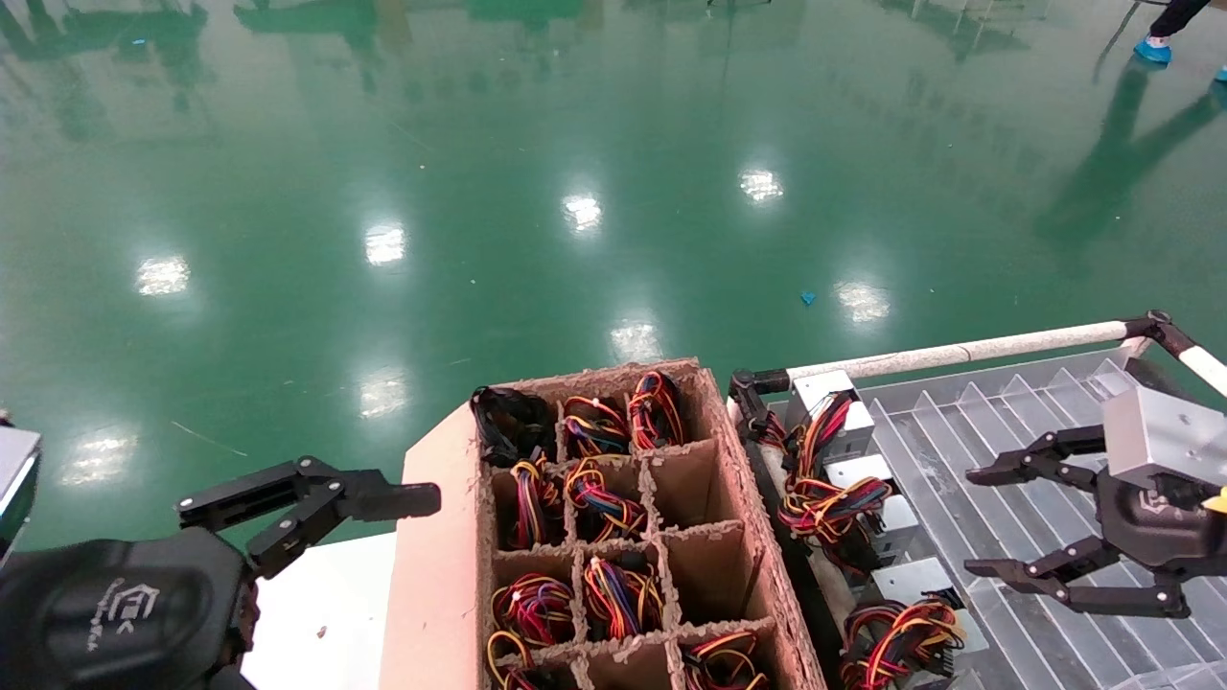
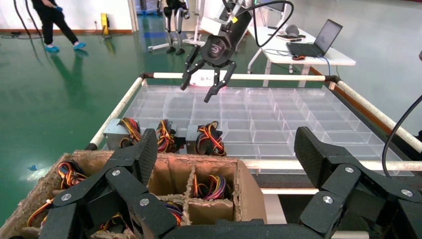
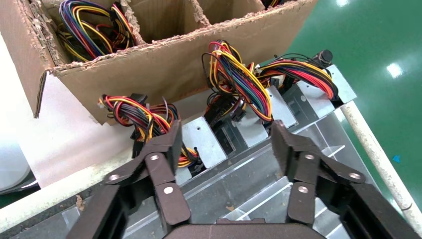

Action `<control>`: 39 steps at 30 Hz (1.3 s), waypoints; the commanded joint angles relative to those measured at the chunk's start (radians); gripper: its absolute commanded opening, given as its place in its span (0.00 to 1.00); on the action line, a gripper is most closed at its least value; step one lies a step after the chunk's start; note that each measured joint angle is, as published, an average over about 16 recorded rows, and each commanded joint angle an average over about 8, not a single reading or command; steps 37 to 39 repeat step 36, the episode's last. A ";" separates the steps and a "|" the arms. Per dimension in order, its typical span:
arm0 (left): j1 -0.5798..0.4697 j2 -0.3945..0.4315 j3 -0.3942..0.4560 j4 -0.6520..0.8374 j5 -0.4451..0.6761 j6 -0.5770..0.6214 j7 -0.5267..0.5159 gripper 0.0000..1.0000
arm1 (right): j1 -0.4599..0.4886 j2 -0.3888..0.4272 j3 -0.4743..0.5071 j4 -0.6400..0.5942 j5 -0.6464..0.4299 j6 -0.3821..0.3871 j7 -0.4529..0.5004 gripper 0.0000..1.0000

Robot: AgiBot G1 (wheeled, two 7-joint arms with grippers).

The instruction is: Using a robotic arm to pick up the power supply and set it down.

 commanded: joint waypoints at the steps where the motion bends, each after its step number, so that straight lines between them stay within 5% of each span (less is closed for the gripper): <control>1: 0.000 0.000 0.000 0.000 0.000 0.000 0.000 1.00 | -0.004 0.000 0.003 0.003 0.003 0.000 0.001 1.00; 39: 0.000 0.000 0.001 0.000 0.000 0.000 0.000 1.00 | -0.399 -0.051 0.317 0.259 0.334 0.031 0.119 1.00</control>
